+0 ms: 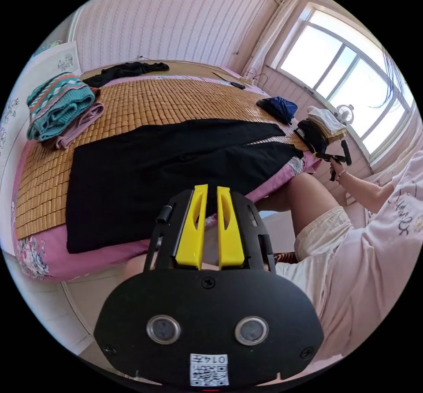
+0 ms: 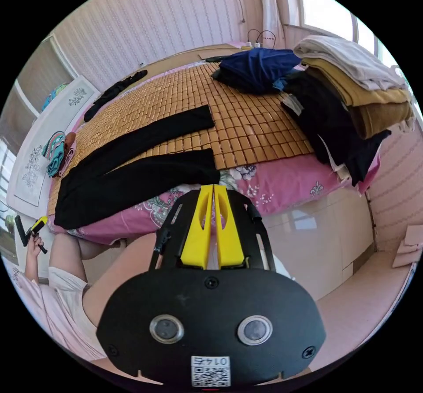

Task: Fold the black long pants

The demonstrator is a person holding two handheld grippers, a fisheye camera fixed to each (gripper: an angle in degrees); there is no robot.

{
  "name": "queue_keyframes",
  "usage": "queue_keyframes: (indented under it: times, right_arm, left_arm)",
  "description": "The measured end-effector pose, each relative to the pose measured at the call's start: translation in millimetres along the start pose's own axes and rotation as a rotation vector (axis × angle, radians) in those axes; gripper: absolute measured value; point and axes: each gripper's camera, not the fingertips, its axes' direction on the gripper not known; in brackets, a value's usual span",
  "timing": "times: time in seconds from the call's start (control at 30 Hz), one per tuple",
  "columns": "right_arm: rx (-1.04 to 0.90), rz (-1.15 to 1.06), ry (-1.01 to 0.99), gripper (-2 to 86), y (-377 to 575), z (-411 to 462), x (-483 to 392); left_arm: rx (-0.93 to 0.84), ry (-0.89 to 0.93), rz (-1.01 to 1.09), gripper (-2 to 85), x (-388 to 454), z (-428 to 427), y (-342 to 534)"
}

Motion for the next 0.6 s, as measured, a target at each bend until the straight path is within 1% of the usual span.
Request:
queue_keyframes:
  times: [0.1, 0.17, 0.2, 0.27, 0.3, 0.37, 0.43, 0.47, 0.5, 0.57, 0.6]
  right_arm:
    - [-0.019, -0.215, -0.018, -0.2, -49.8, 11.7, -77.7]
    - [-0.072, -0.458, -0.07, -0.1, -92.7, 34.8, -169.5]
    - [-0.083, -0.514, -0.082, -0.1, -101.9, 41.7, -194.5]
    - [-0.11, -0.716, -0.144, 0.1, -129.5, 73.0, -294.6]
    - [-0.119, -0.756, -0.163, 0.1, -134.7, 81.7, -318.7]
    - [-0.199, -0.898, -0.241, 0.7, -151.0, 118.3, -409.9]
    - [-0.255, -0.978, -0.279, 1.7, -158.7, 143.7, -467.7]
    - [-0.264, -1.017, -0.287, 3.6, -162.7, 158.0, -499.6]
    - [-0.263, -1.028, -0.281, 4.6, -165.0, 164.9, -513.8]
    - [-0.28, -1.071, -0.256, 11.9, -174.0, 193.0, -565.2]
    - [-0.286, -1.08, -0.25, 12.9, -175.5, 200.0, -576.7]
  left_arm:
    - [0.049, -0.143, -0.082, 4.6, -48.2, -31.7, -3.1]
    - [0.051, -0.23, -0.173, 4.9, -98.9, -46.7, -10.4]
    - [0.055, -0.244, -0.194, 5.0, -112.1, -49.4, -12.9]
    - [0.063, -0.292, -0.278, 5.7, -163.1, -54.1, -26.9]
    - [0.064, -0.302, -0.297, 5.9, -175.2, -53.8, -31.6]
    - [0.072, -0.348, -0.361, 6.6, -219.0, -47.4, -51.8]
    - [0.034, -0.388, -0.365, 7.9, -244.0, -33.7, -68.6]
    - [-0.004, -0.389, -0.361, 9.0, -257.4, -22.2, -79.0]
    - [-0.022, -0.386, -0.36, 9.6, -263.0, -15.9, -83.2]
    - [-0.116, -0.349, -0.352, 10.1, -277.9, 9.6, -92.6]
    - [-0.12, -0.36, -0.343, 10.0, -278.4, 12.2, -93.3]
